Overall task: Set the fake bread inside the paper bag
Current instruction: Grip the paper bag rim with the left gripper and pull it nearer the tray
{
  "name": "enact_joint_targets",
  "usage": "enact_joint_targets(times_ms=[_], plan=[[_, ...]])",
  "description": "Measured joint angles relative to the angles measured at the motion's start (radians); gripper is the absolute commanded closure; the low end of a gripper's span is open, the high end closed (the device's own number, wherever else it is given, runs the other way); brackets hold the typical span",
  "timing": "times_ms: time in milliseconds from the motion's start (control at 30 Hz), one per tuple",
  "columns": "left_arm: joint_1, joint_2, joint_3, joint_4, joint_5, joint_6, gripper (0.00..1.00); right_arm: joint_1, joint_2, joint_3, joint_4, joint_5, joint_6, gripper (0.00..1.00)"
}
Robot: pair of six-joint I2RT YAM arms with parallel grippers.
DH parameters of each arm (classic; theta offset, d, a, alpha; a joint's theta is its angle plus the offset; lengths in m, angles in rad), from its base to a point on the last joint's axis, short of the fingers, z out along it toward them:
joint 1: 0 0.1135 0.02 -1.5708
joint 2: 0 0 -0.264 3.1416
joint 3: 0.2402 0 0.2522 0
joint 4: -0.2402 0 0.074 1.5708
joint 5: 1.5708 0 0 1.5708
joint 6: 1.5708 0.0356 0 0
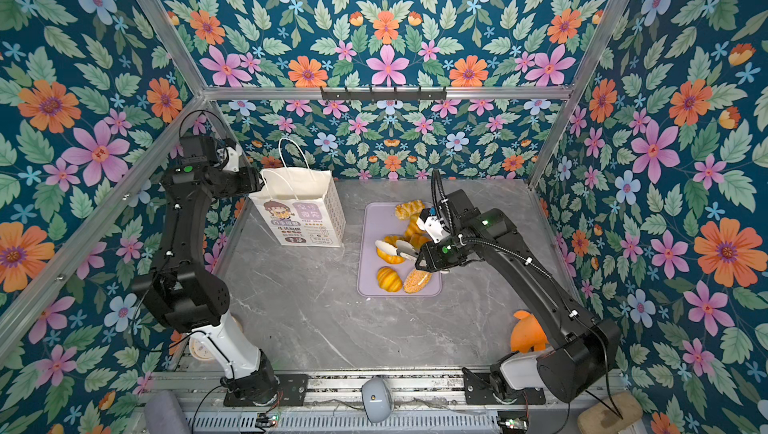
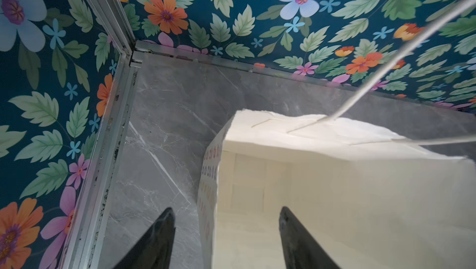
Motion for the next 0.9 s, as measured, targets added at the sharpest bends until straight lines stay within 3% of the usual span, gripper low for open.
enact_joint_targets(times_ms=[200, 333, 600, 900], plan=[[-0.001, 0.047, 0.004, 0.005, -0.053, 0.030, 0.60, 0.000, -0.008, -0.004, 0.000, -0.001, 0.006, 0.59], [-0.003, 0.049, 0.002, 0.007, -0.056, 0.048, 0.84, 0.000, -0.009, -0.003, -0.002, 0.002, 0.002, 0.59], [-0.031, -0.035, -0.061, 0.006, -0.070, 0.049, 0.96, 0.000, -0.015, 0.036, -0.056, 0.084, -0.019, 0.59], [-0.051, -0.218, -0.215, -0.015, -0.050, -0.005, 0.98, -0.002, -0.019, 0.066, -0.087, 0.113, -0.037, 0.59]])
